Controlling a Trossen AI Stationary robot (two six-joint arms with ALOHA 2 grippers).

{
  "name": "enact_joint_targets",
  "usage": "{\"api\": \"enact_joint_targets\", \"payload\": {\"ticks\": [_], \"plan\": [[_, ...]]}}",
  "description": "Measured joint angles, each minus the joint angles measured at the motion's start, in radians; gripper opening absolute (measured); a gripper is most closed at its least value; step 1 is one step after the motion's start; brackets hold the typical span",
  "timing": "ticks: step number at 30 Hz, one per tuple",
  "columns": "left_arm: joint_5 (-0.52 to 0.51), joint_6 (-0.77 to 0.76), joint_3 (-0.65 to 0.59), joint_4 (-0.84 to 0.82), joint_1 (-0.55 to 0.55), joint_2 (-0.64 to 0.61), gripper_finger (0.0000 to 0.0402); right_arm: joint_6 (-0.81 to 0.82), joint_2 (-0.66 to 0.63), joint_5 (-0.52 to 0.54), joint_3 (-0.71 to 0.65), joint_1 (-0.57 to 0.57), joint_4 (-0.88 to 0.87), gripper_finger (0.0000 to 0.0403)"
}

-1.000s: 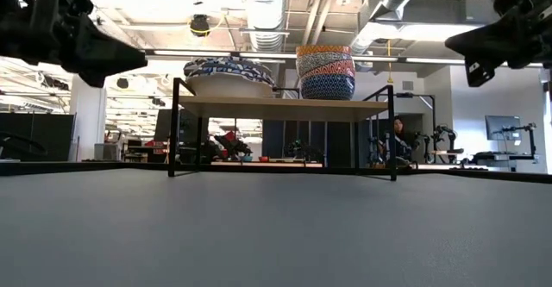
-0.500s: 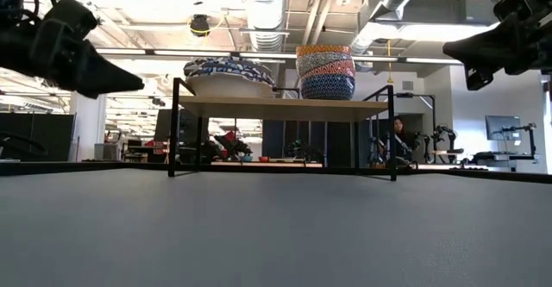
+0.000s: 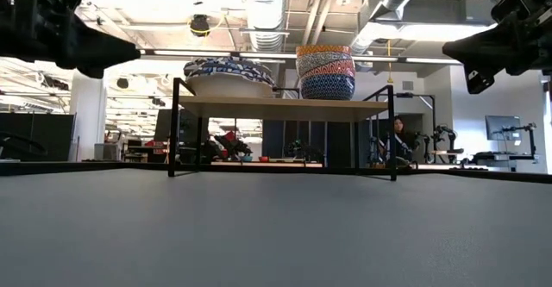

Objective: Place and stack bowls onto a shelf
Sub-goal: Return to Home Position

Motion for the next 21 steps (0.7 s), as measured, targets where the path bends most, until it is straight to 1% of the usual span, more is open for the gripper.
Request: {"api": "enact_joint_targets", "payload": {"ticks": [2,7,9,11,13,17,21], "plan": [[0.014,-0.016,0.0,-0.001,0.0,0.008,0.0116,0.0,0.0,0.0,0.0,0.0,0.0,0.0051],[0.17,-0.023,0.0,-0.001,0.0,0.006,0.0116,0.0,0.0,0.0,0.0,0.0,0.001,0.0051],[0.203,-0.038,0.0,0.0,0.0,0.006,0.0116,0.0,0.0,0.0,0.0,0.0,0.001,0.0051],[0.204,-0.052,0.0,0.0,0.0,0.006,0.0116,0.0,0.0,0.0,0.0,0.0,0.001,0.0051],[0.183,-0.071,-0.001,-0.004,0.0,0.006,0.0116,0.0,0.0,0.0,0.0,0.0,0.001,0.0051],[0.149,-0.068,-0.001,-0.004,0.0,0.007,0.0116,0.0,0.0,0.0,-0.001,0.0,0.001,0.0051],[0.142,-0.074,-0.001,-0.003,0.0,0.007,0.0116,0.0,0.0,0.0,-0.001,0.0,0.001,0.0052]]}}
